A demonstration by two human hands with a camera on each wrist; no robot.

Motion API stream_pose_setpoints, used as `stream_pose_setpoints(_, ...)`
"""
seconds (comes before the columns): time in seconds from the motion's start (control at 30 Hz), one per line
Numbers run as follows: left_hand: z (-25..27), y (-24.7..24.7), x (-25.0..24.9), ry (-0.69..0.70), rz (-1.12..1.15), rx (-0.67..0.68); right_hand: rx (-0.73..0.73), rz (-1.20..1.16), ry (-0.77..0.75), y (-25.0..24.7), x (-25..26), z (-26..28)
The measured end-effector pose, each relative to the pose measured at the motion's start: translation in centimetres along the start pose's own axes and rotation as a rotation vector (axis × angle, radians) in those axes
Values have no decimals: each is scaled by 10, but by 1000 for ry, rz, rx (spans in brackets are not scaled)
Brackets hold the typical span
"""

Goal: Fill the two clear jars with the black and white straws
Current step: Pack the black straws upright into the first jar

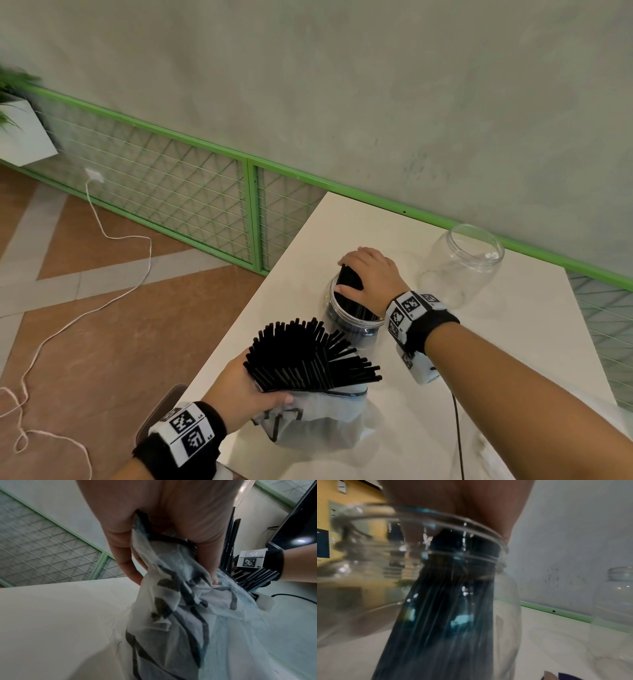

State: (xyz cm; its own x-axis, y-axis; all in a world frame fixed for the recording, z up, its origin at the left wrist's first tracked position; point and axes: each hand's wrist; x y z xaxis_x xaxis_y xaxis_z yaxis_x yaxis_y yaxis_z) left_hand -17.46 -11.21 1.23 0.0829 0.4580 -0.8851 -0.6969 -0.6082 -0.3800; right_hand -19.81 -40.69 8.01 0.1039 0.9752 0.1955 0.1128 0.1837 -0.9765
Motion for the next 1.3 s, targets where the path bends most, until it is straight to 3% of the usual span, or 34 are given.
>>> stream_pose_setpoints(0.23,0,-1,2,-10,25,-2,-70,-138,-2,1,-4,-4)
stream_pose_setpoints(0.4,-1,-2,3,-8,6,-9,-298,-259,160,-12,-7,-5)
stream_pose_setpoints(0.53,-2,-1,2,-7,-16,-12,-173,-228,234,-9,-17,-3)
stream_pose_setpoints(0.77,-5,-1,6,-1,-20,-17,-385,-630,287,-11,-21,30)
stream_pose_setpoints(1.0,-8,0,7,17,-2,1,-126,-426,220,1,-14,49)
stream_pose_setpoints(1.3,-6,-1,5,-13,14,11,-69,-183,2,5,-1,1)
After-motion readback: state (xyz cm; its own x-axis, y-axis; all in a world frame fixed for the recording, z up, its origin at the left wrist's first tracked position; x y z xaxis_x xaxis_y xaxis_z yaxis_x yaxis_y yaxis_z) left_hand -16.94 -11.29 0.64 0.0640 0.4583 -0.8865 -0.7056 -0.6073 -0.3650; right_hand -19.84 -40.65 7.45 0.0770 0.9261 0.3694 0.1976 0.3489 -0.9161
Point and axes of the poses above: each hand's wrist, its own z-axis away from the middle knuckle, its own y-axis out of the palm, x = y × z, and after that the axes turned 3 degrees about -y, right-handed
